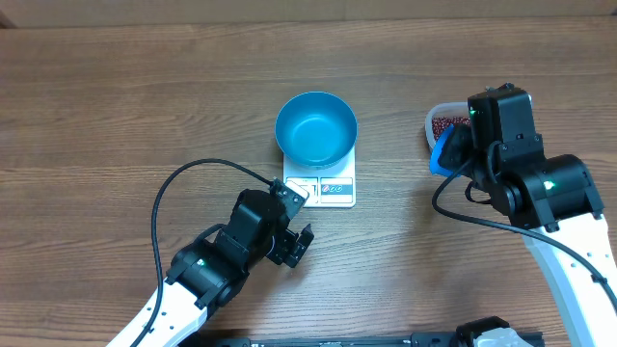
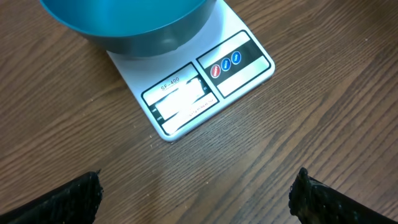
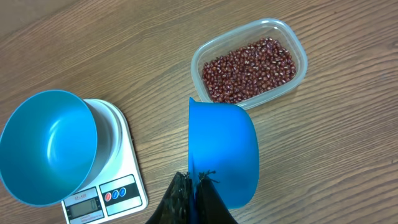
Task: Scoop item into bowl and weigh 150g on scale
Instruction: 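Pull the left gripper back from the scale to a hover pose, then move the blue scoop with the right gripper over the bean tub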
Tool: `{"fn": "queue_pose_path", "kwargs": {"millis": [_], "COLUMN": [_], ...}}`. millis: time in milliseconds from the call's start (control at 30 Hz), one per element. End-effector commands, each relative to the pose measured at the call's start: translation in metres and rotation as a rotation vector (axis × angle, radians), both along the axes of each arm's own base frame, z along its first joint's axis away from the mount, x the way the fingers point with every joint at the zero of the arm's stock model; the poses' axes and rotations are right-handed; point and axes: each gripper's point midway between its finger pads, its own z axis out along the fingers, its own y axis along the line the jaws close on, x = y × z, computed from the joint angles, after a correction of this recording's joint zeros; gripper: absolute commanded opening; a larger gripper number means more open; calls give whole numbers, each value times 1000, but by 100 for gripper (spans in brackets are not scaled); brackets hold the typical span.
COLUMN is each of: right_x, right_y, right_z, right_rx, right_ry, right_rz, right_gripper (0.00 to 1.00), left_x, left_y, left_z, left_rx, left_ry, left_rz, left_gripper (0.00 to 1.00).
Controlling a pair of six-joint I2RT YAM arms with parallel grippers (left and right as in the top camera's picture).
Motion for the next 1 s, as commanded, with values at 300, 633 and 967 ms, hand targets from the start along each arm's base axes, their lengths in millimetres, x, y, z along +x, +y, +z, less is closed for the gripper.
{"fn": "queue_pose_path", "kwargs": {"millis": [300, 633, 967], "right_x": [2, 2, 3], "right_y": [-1, -1, -2], "right_z": [9, 9, 10], "right_rx": [8, 7, 1], "right_ry": [-26, -23, -32], "right_rz": [-10, -10, -11], "right_gripper": [4, 4, 4], "left_x": [12, 11, 11], "left_y": [3, 3, 4], "left_z": [12, 6, 4], "left_rx": [4, 5, 11], "left_ry": [-84, -58, -51], "left_rz": [16, 32, 31], "left_gripper": [100, 99, 100]}}
